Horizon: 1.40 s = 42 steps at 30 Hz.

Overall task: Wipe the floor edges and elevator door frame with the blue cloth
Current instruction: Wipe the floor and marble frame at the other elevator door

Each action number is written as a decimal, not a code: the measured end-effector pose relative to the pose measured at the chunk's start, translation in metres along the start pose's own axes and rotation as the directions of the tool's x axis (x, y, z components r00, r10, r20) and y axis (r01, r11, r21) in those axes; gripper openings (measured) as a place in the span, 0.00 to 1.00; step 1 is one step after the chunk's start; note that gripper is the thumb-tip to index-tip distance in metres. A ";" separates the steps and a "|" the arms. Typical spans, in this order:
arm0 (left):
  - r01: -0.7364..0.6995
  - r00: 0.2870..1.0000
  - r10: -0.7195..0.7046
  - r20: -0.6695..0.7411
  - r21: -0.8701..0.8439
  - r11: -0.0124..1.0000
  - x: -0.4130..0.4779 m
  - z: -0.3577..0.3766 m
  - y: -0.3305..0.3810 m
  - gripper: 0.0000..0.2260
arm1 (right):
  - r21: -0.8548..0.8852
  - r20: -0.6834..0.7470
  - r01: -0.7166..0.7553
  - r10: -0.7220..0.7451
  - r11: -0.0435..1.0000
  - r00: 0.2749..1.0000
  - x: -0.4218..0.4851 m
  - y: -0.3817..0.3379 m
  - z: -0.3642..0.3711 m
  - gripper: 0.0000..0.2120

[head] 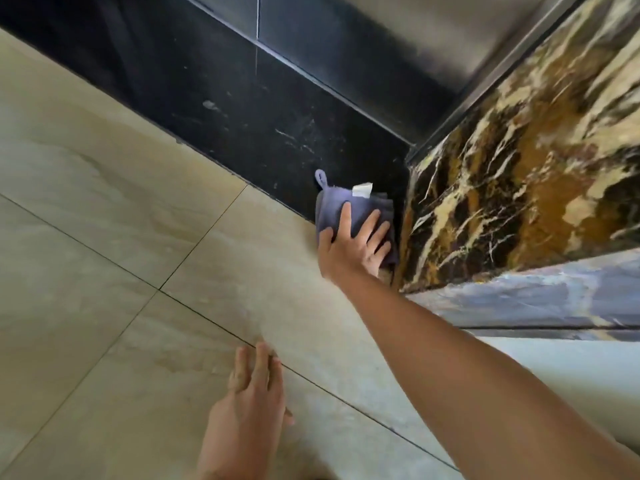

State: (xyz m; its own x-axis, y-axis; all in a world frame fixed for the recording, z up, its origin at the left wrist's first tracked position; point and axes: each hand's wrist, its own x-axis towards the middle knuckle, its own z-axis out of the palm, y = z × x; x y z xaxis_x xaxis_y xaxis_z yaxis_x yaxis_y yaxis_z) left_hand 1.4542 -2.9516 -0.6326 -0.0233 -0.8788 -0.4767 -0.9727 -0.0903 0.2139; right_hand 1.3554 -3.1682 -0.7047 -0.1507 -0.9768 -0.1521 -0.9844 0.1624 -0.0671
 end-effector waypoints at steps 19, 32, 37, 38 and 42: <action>0.067 0.996 -0.067 0.050 0.007 0.998 -0.009 0.010 0.014 0.31 | 0.047 0.056 0.177 -0.179 0.983 0.982 -0.189 0.048 0.011 0.29; 0.105 0.993 -0.106 0.059 0.026 0.994 -0.004 0.014 0.014 0.36 | -0.021 0.270 0.206 -0.193 0.978 0.943 -0.048 0.007 -0.015 0.31; 0.098 0.992 -0.098 0.078 0.007 0.995 -0.004 0.015 0.013 0.37 | -0.117 0.273 0.439 -0.396 0.891 0.877 -0.103 0.060 -0.024 0.31; 0.094 0.991 -0.095 0.098 0.023 0.995 -0.005 0.015 0.012 0.38 | -0.118 0.270 0.468 -0.425 0.876 0.864 -0.124 0.075 -0.023 0.30; 0.029 0.989 -0.045 0.140 0.112 0.993 -0.002 0.007 0.015 0.33 | -0.111 0.276 0.494 -0.451 0.862 0.849 -0.206 0.151 -0.023 0.29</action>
State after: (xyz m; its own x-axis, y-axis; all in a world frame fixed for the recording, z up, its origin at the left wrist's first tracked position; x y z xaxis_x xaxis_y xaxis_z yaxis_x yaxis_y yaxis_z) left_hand 1.4382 -2.9481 -0.6348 -0.0121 -0.7996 -0.6004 -0.9927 -0.0624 0.1031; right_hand 1.2354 -2.9453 -0.6610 0.3412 -0.8636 -0.3711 -0.9332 -0.3585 -0.0237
